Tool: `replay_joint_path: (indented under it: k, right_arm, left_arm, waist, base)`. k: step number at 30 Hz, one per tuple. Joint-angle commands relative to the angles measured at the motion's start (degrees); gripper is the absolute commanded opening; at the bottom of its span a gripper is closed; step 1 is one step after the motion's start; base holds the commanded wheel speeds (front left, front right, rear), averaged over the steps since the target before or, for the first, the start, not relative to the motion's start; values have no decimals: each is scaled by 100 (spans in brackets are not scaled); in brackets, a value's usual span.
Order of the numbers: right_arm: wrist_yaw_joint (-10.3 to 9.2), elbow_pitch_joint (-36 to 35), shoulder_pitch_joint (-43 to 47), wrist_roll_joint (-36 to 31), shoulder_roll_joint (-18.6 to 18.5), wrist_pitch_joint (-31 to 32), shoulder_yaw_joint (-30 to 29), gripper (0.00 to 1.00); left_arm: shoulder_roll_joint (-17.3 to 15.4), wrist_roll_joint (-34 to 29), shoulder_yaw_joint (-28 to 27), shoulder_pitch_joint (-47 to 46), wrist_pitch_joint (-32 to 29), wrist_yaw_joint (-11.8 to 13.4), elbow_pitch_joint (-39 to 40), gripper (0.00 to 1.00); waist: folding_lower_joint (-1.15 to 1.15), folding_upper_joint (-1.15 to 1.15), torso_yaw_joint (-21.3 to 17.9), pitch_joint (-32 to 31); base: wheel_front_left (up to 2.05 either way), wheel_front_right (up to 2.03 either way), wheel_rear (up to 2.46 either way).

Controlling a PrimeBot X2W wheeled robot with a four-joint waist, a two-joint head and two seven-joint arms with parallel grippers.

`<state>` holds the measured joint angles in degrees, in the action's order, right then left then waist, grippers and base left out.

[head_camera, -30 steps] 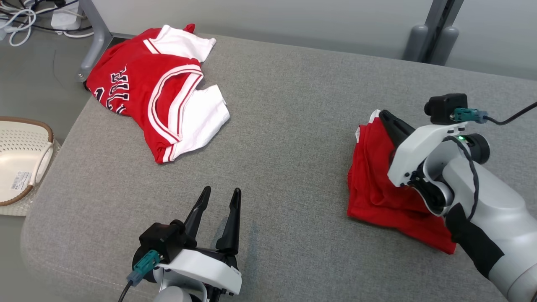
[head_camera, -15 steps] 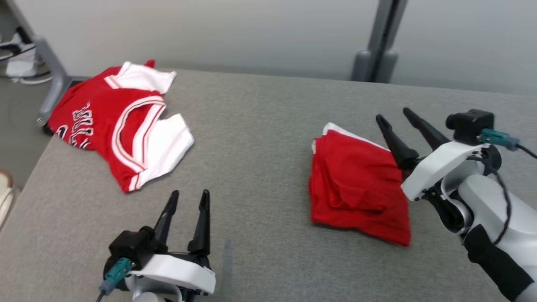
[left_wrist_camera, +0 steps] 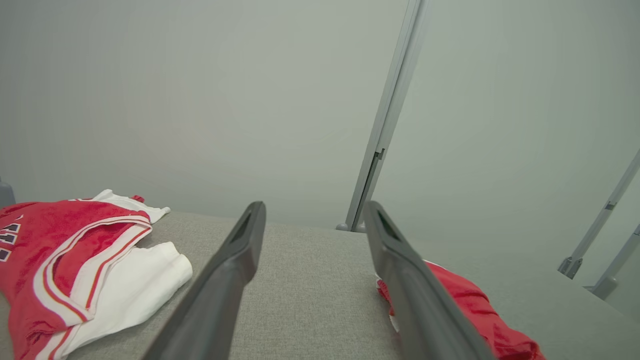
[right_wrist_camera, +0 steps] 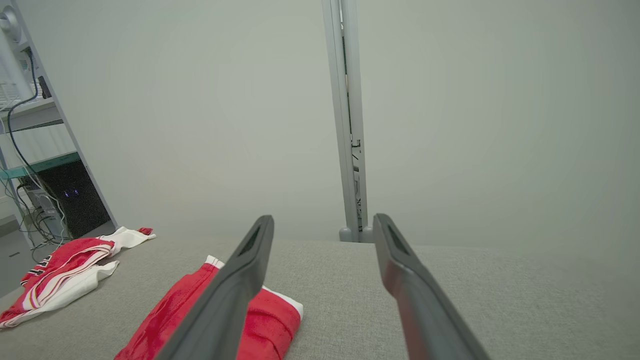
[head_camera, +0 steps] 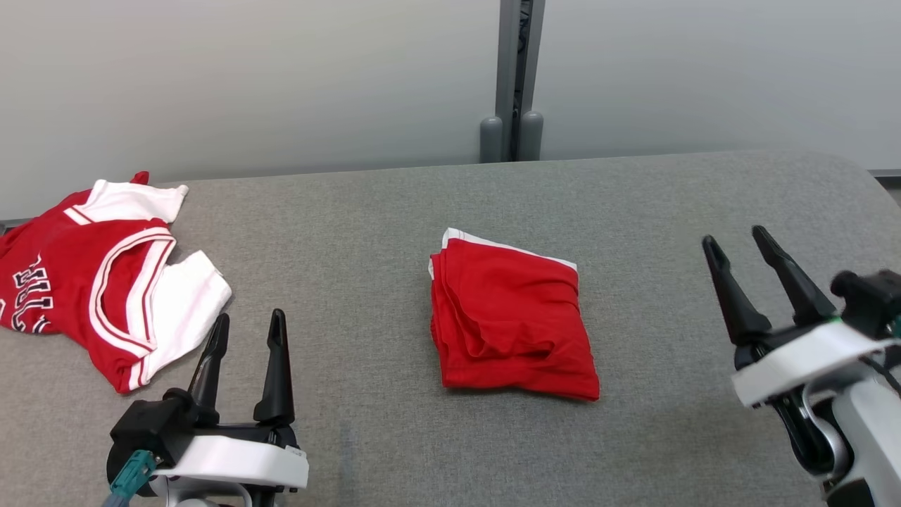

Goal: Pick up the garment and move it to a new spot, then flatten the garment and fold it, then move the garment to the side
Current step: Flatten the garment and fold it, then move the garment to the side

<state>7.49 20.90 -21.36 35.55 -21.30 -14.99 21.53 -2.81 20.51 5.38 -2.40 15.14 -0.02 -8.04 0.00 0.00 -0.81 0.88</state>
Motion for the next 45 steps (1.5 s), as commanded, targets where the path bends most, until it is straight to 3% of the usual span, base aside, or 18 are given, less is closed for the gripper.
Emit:
replay_joint_path:
  k: [1,8,16,45]
  right_arm:
    - [1,-80,205,-113,62,-25,-166,100]
    - [1,-608,1190,-917,535,-25,-1190,100]
    - [1,-1148,1954,-1668,1045,-26,-1888,100]
    - [1,-1040,2005,-1888,1223,-26,-1950,100]
  left_arm:
    - [-21,-106,-40,41,-1,-38,27,100]
    - [-21,-331,-155,92,-1,-22,-16,100]
    - [-18,-637,-99,326,-1,63,189,100]
    - [-19,-732,62,297,-1,137,78,100]
  waist:
    - [0,0,-35,10]
    - [0,0,-26,-14]
    - [0,0,63,-70]
    - [0,0,169,-116]
  base:
    - [0,0,0]
    - [0,0,0]
    - [0,0,0]
    - [0,0,0]
